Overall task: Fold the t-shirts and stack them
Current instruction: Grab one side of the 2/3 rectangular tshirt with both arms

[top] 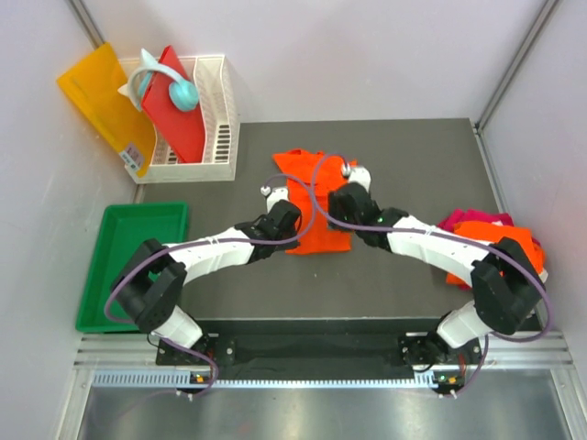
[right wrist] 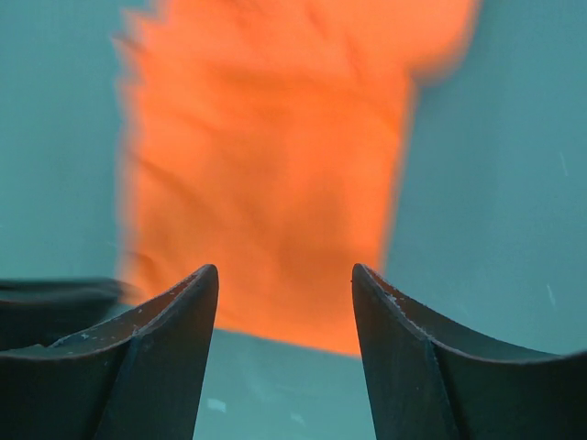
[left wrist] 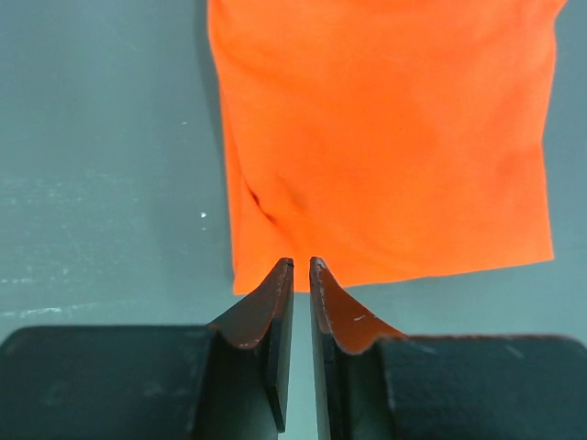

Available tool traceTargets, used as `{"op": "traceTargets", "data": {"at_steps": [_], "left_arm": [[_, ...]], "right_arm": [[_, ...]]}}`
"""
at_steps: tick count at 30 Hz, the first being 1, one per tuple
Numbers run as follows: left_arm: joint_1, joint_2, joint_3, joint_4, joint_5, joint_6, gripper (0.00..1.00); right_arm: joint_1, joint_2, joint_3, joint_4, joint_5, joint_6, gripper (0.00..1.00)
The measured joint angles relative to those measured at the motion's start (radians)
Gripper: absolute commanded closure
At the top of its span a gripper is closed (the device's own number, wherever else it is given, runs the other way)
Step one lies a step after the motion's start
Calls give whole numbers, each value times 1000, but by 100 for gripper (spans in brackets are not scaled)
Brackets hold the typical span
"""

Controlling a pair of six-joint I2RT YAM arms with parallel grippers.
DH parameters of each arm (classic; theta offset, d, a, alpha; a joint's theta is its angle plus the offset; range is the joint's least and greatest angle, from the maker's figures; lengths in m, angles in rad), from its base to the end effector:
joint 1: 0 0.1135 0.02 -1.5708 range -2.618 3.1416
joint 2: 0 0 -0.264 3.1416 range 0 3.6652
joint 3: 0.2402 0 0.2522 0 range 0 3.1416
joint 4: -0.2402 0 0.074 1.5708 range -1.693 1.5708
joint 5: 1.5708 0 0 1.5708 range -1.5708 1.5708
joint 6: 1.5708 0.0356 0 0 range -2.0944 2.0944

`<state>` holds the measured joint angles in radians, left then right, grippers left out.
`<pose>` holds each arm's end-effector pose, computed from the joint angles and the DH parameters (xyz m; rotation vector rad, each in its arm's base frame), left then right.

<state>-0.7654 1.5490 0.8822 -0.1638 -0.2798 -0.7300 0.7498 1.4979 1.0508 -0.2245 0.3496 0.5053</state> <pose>0.2353 -0.2124 0.1932 -0.0882 2.3921 -0.3837 0.2511 0.2171 0.2581 -0.0823 2.2109 0.3095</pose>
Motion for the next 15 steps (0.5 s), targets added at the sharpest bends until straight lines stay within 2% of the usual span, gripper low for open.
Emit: {"op": "traceTargets", "data": {"at_steps": [6,15], "left_arm": [[0,1,-1,-31,-43,8,83],[0,15,-4,-48,-81,18,84]], "right_arm": [[-15,10,-229,-32,27,80,41],[-15,53,-241,19,34,129,45]]}}
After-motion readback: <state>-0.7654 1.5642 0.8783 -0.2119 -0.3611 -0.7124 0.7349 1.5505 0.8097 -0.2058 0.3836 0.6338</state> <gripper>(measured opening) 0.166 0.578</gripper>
